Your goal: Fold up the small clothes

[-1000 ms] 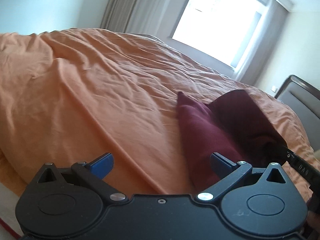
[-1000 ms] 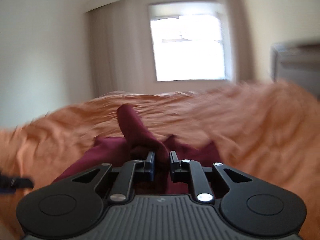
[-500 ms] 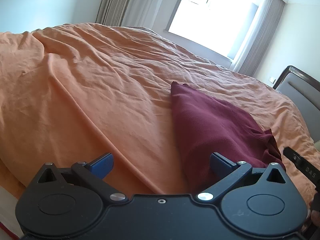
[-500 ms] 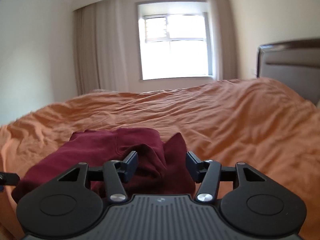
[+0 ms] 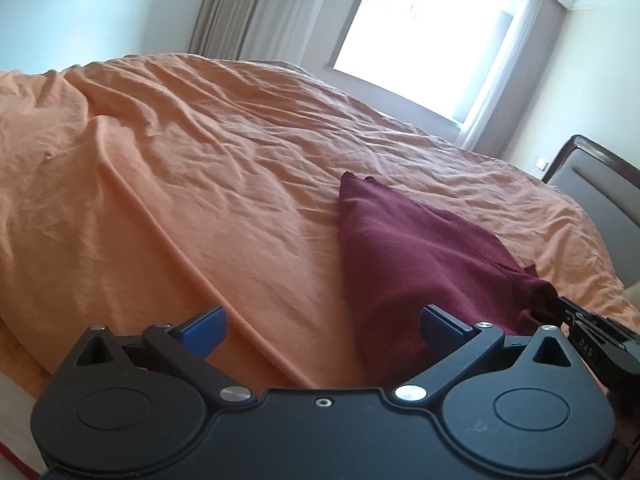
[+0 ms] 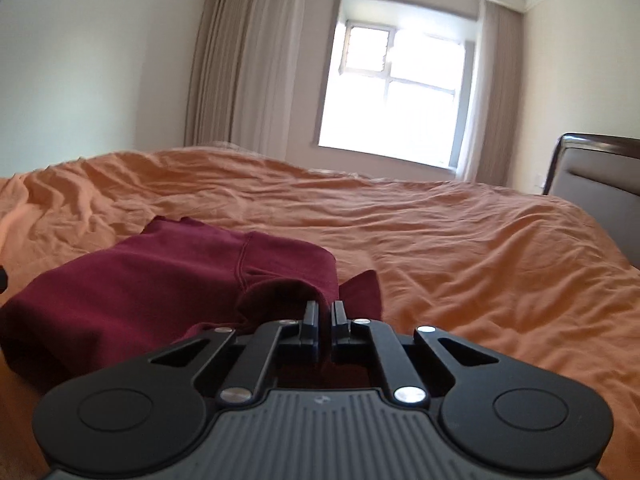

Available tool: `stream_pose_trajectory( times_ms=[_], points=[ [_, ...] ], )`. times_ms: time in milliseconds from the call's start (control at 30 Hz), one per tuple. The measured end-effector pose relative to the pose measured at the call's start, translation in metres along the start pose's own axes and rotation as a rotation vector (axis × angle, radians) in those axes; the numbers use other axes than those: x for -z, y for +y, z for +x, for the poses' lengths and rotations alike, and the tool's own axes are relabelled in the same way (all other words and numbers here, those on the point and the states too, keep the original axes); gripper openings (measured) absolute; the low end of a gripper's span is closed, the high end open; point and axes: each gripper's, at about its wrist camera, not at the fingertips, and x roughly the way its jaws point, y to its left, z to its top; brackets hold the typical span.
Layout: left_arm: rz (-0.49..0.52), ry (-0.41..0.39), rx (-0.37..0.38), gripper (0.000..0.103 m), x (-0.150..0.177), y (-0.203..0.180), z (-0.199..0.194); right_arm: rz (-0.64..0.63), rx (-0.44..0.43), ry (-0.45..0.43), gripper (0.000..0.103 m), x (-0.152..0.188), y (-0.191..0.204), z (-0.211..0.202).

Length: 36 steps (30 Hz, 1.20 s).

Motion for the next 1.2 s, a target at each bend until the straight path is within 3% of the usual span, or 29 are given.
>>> stream_pose_trajectory(
  times_ms=[133,400,467,533,733,900,1067,1100,1133,1200],
  points=[
    [-0.001,-0.011,0.029,0.102,0.000,-0.001,-0.003,0.036,0.020,-0.015,0.006,0.012,-0.008,-0.024],
    [-0.007,0.029,0.038,0.102,0.006,-0.002,0.005,0.004,0.030,0.024,0.007,0.023,-0.004,-0.019],
    [-0.004,0.026,0.036,0.102,0.006,-0.002,0.004,0.017,0.047,0.025,0.010,0.022,-0.002,-0.024],
    [-0.007,0.018,0.034,0.102,0.004,-0.001,0.003,0.039,0.042,0.009,0.023,0.022,-0.001,-0.034],
    [-0.024,0.026,0.010,0.102,0.004,0.004,0.004,0.114,-0.029,-0.041,0.041,0.024,0.006,-0.067],
    [-0.030,0.037,-0.015,0.102,0.005,0.007,0.005,0.200,-0.138,-0.051,0.045,0.022,0.015,-0.070],
    [-0.027,0.031,-0.028,0.102,0.004,0.008,0.001,0.233,-0.178,-0.016,0.043,0.025,0.025,-0.055],
    [-0.025,0.030,-0.030,0.102,0.004,0.008,0.000,0.237,-0.178,-0.003,0.035,0.026,0.026,-0.053],
    [-0.024,0.029,-0.031,0.102,0.004,0.008,0.000,0.248,-0.189,0.009,0.020,0.029,0.027,-0.051],
    [-0.022,0.028,-0.031,0.102,0.004,0.008,-0.001,0.268,-0.175,0.017,0.013,0.033,0.027,-0.052]
  ],
)
